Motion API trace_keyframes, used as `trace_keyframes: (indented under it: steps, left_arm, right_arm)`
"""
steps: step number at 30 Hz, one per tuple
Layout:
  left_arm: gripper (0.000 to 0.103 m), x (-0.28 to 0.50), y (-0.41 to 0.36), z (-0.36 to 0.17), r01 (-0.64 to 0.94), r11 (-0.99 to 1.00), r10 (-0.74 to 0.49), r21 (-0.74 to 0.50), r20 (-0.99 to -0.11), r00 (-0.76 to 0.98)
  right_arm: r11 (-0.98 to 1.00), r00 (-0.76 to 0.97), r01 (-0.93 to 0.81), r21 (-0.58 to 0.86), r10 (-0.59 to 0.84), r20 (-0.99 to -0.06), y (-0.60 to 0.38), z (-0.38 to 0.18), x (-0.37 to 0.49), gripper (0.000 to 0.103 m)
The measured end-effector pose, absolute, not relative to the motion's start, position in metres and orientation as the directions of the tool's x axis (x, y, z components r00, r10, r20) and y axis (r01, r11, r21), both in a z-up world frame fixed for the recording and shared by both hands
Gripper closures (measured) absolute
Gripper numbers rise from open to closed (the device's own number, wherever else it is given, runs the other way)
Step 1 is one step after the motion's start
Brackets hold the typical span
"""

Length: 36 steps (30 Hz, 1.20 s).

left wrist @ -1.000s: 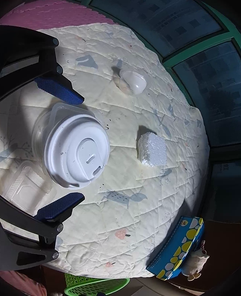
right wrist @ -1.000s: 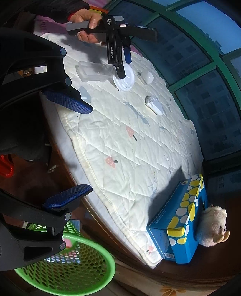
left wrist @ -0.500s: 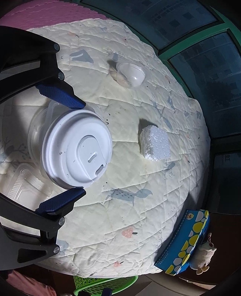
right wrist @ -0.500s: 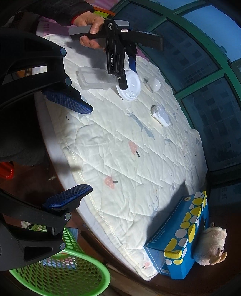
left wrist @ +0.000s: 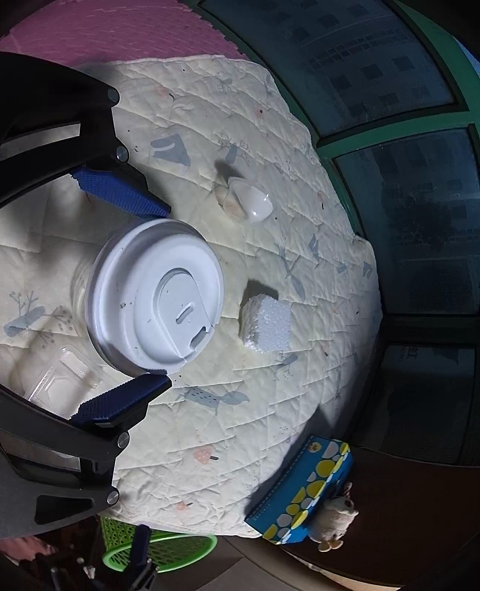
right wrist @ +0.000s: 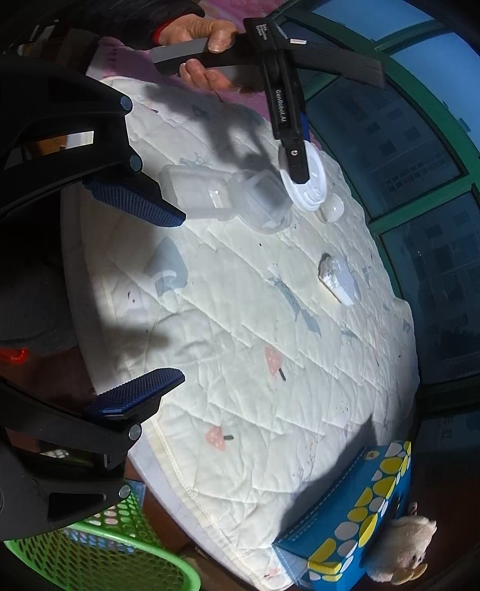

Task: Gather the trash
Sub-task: 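Grasp the white-lidded cup with the left tool while the right tool grasps a clear plastic container, then carry the clear container and white-lidded cup over the green basket and open both tools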

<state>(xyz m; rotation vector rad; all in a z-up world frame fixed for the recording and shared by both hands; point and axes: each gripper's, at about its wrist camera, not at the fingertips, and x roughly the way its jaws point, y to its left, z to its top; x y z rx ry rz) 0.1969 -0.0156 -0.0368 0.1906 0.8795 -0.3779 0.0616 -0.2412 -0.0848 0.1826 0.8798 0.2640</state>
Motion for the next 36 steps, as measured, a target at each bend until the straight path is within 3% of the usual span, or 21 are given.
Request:
trace_keyframes:
  steps: [12, 19, 27, 36]
  left_arm:
    - [0.021, 0.179, 0.033, -0.008, 0.307, 0.951, -0.228, -0.028, -0.736, 0.638]
    - [0.021, 0.169, 0.044, -0.008, 0.294, 0.955, -0.223, -0.034, -0.734, 0.641]
    - [0.021, 0.162, 0.05, -0.007, 0.284, 0.958, -0.227, -0.048, -0.732, 0.643]
    - [0.021, 0.151, 0.037, -0.004, 0.303, 0.951, -0.25, -0.061, -0.727, 0.639]
  right_arm:
    - [0.921, 0.547, -0.309, 0.236, 0.375, -0.748, -0.159, -0.093, 0.088, 0.024]
    - [0.927, 0.531, -0.333, 0.171, 0.334, -0.779, -0.131, -0.105, 0.109, 0.026]
    - [0.936, 0.518, -0.323, 0.141, 0.3, -0.801, -0.124, -0.116, 0.118, 0.045]
    - [0.933, 0.54, -0.3, 0.201, 0.339, -0.77, -0.142, -0.103, 0.099, 0.045]
